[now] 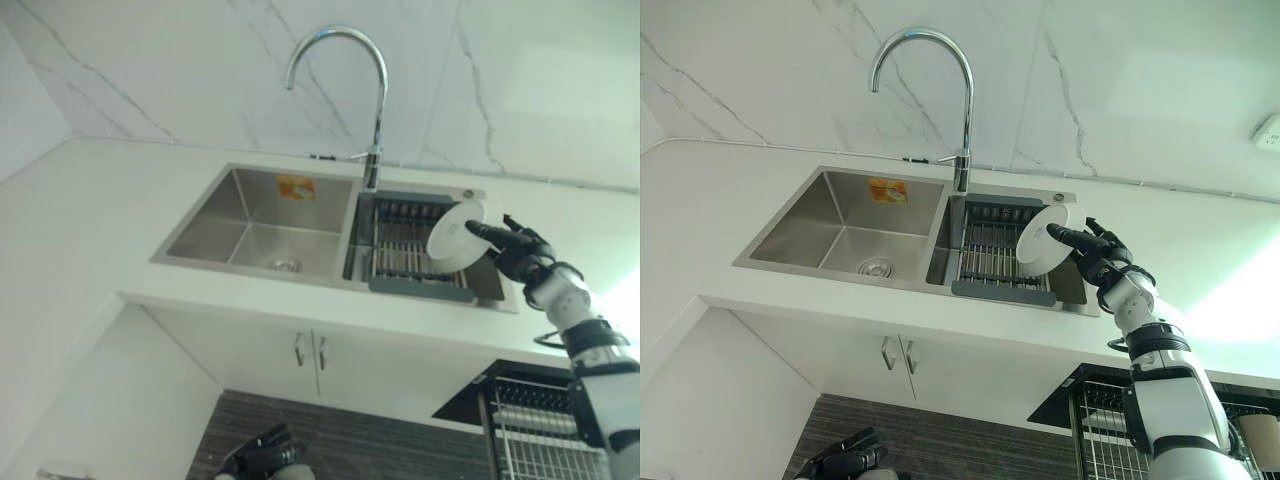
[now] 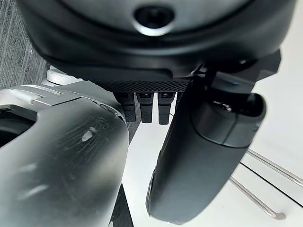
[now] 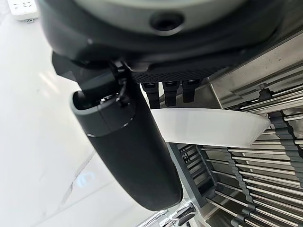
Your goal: Place the dishes in the dishwasher.
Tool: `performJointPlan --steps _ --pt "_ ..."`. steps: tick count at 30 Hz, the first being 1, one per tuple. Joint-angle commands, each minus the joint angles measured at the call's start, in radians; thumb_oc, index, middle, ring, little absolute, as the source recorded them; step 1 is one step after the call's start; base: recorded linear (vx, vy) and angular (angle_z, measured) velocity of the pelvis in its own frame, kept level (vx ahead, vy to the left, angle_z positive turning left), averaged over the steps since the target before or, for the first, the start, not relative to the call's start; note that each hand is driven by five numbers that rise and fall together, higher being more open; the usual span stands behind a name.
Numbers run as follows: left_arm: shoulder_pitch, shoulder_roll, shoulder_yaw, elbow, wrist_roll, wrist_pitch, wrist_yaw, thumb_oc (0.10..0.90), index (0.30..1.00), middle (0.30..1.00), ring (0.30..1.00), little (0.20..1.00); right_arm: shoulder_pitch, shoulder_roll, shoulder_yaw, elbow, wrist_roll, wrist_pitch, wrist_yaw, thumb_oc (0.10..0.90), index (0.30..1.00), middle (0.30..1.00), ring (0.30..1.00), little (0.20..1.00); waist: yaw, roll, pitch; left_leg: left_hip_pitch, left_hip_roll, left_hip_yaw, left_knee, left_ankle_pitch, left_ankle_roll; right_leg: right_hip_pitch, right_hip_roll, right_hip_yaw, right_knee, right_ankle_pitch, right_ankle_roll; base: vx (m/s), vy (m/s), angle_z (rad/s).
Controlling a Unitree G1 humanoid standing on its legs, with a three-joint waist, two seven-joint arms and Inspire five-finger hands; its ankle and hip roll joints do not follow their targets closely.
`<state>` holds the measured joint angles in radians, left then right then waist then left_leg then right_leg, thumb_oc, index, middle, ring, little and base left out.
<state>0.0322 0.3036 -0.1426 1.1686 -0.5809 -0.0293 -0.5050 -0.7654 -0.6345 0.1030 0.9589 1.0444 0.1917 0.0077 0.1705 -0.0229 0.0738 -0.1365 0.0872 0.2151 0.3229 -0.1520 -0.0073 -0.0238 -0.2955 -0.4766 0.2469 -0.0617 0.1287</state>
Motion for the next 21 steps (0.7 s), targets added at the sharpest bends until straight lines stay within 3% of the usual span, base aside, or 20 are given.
performJointPlan --steps 1,21 --pt "0.063 0.028 -0.066 0.055 0.022 0.020 0.004 0.800 0.900 0.900 0.900 0.900 -0.134 -0.027 -0.056 0.011 0.072 -0.089 0.030 0.800 0.900 0.900 0.900 0.900 0.027 -0.002 -0.045 0.067 0.057 0.045 -0.023 -0.064 -0.077 0.007 0.023 0.050 0.053 -0.109 -0.001 0.00 0.000 0.00" --pt "0.070 0.027 -0.070 0.047 0.008 0.032 0.003 0.800 0.900 0.900 0.900 0.900 -0.152 -0.019 -0.047 0.033 0.075 -0.069 0.042 0.800 0.900 0.900 0.900 0.900 0.045 0.001 -0.039 0.062 0.054 0.034 -0.023 -0.057 -0.080 0.018 0.028 0.033 0.053 -0.116 -0.009 0.00 0.001 0.01"
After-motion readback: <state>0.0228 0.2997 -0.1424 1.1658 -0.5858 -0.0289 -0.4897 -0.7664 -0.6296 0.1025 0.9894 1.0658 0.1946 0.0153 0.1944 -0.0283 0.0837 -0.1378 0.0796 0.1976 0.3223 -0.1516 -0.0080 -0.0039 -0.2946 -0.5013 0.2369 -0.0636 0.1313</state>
